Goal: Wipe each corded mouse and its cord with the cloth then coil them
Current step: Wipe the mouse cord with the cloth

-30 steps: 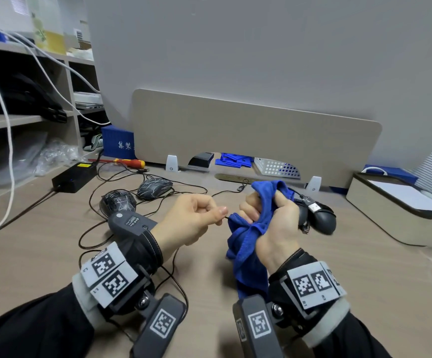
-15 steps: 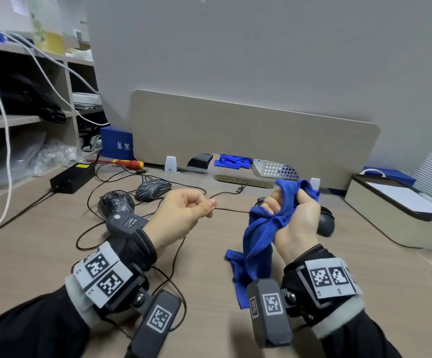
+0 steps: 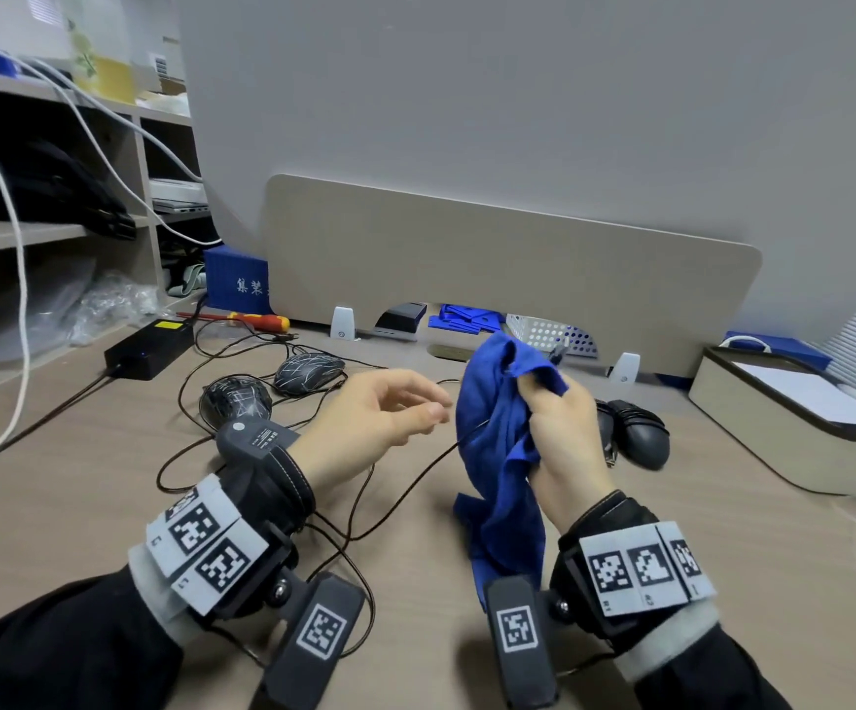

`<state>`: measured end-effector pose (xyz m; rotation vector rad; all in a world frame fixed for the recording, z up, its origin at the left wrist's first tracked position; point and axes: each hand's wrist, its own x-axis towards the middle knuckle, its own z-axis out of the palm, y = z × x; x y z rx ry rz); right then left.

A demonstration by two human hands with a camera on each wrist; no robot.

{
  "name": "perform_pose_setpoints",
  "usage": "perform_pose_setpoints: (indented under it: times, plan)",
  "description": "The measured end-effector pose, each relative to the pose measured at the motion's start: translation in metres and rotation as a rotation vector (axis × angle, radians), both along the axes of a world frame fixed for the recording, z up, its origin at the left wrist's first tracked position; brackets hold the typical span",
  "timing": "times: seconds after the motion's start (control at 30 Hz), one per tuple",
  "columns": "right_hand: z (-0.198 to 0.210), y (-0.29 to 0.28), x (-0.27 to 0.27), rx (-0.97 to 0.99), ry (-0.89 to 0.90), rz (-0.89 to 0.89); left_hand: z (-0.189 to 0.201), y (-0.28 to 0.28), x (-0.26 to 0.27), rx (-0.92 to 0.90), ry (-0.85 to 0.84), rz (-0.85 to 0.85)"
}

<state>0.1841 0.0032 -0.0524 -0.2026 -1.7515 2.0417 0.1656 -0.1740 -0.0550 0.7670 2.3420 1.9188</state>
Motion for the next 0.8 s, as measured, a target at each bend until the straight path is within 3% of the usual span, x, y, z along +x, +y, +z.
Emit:
perform_pose_setpoints:
  times: [0.13,0.27,0.43,0.6,0.7,0.8]
  plan:
    - [-0.003,-0.008,0.003,0.192,-0.083,0.030,-0.001,0.003,0.004,0.019,0.020,-0.046]
    - [-0.001,-0.015,0.009,0.265,-0.135,0.105,-0.006,0.006,0.002,-0.005,-0.086,-0.087]
    - [-0.006,-0.020,0.005,0.344,-0.167,0.315,-0.011,0.006,0.004,0.114,-0.268,-0.205]
    - [-0.013,-0.020,0.003,0.416,-0.195,0.473,-0.006,0.006,0.002,0.142,-0.367,-0.112]
    - [-0.012,-0.019,0.002,0.396,-0.227,0.465,-0.005,0.005,0.001,0.257,-0.451,-0.069]
    - [-0.012,-0.018,0.004,0.432,-0.241,0.434,-0.006,0.004,-0.002,0.275,-0.403,-0.019]
